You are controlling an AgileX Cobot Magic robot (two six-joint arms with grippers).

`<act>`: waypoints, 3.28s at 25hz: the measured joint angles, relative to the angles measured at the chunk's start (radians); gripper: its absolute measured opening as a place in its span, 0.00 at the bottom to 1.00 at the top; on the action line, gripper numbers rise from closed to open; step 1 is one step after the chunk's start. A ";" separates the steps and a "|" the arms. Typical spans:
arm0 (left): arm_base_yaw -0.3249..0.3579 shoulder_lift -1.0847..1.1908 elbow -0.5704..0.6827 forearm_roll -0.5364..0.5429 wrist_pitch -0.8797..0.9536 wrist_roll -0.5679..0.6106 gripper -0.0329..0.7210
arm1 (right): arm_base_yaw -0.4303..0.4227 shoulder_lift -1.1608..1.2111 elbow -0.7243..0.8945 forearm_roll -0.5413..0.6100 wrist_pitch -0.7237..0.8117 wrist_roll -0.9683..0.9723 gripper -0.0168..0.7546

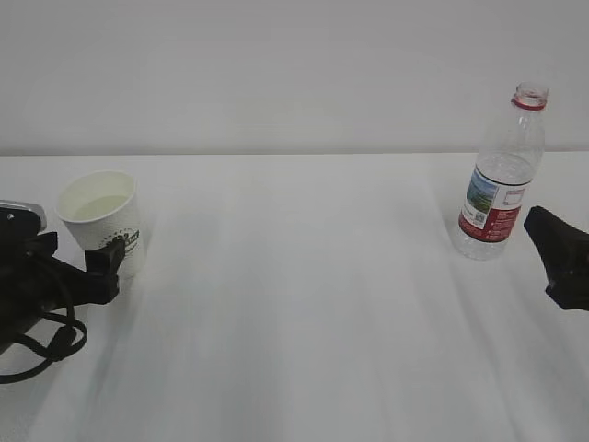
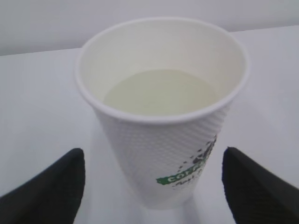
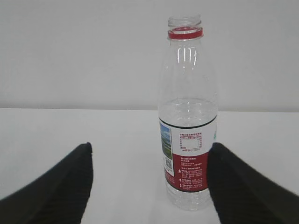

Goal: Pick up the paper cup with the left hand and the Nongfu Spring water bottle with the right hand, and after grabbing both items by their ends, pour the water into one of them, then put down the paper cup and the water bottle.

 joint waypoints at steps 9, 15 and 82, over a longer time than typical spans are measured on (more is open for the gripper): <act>0.000 -0.059 0.050 0.028 -0.002 -0.072 0.94 | 0.000 0.000 0.000 -0.009 0.000 0.002 0.76; 0.000 -0.059 0.075 0.124 -0.002 -0.098 0.88 | 0.000 0.000 0.000 -0.014 0.000 -0.009 0.76; 0.000 -1.212 -0.042 0.169 1.100 -0.105 0.80 | 0.000 -0.825 -0.354 -0.022 1.194 -0.014 0.76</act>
